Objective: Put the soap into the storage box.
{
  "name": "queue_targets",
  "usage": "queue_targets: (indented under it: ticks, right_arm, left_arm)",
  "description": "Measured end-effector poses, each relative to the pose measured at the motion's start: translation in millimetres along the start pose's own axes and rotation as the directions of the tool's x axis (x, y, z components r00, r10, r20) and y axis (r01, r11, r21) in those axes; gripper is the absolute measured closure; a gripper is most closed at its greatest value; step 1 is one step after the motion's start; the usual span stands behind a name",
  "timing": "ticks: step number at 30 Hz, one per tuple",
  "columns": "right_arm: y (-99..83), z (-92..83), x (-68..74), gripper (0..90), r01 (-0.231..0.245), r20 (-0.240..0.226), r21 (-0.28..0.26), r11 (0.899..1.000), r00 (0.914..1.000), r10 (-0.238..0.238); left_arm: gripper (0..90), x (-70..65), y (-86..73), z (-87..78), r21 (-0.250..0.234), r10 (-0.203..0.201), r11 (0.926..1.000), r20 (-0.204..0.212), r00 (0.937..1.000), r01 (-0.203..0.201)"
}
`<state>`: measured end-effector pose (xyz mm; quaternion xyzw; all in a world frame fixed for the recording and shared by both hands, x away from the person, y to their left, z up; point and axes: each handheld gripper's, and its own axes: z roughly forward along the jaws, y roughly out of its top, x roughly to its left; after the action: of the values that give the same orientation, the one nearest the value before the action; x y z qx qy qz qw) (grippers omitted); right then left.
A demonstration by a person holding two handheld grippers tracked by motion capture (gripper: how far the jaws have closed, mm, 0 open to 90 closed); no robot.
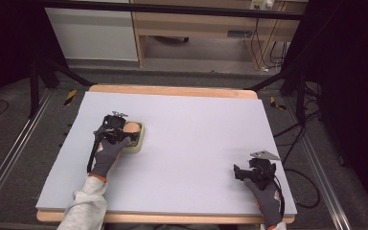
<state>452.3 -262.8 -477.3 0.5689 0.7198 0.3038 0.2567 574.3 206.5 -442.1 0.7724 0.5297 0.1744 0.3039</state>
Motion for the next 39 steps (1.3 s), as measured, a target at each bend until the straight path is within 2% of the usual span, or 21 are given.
queue_targets:
  ticks: [20,23,30,34,37,39]
  right_arm:
    - [-0.1,0.1,0.1,6.5,0.002,-0.001,0.001,1.0,1.0,-0.002]
    - [-0.2,-0.2,0.0,6.5,0.002,-0.002,0.002,1.0,1.0,-0.002]
    - [-0.2,-0.4,-0.3,6.5,0.0,0.0,-0.001,1.0,1.0,0.0]
    - [-0.4,-0.7,-0.5,6.5,-0.002,0.002,-0.002,1.0,1.0,0.002]
    - [-0.5,-0.5,0.3,6.5,0.004,0.001,-0.001,1.0,1.0,-0.004]
    - [-0.6,-0.9,0.6,6.5,0.003,0.002,-0.001,1.0,1.0,-0.003]
  left_arm:
    - [31.5,-3.3,-0.6,4.3,0.006,0.002,1.0,-0.006,1.0,-0.002]
    - [27.1,-3.3,0.5,0.0,-0.018,0.0,0.9998,-0.008,1.0,0.0]
    - [27.1,-0.4,1.4,-11.2,-0.047,-0.007,0.9988,0.006,1.0,0.008]
    - [27.1,-0.9,1.5,-21.8,-0.081,-0.003,0.9967,0.016,0.9999,0.005]
    - [27.1,-1.9,-0.3,-31.0,-0.117,0.007,0.9931,0.034,0.9994,-0.003]
    - [26.7,-2.4,-2.9,-35.6,-0.127,0.025,0.9916,0.032,0.9992,-0.021]
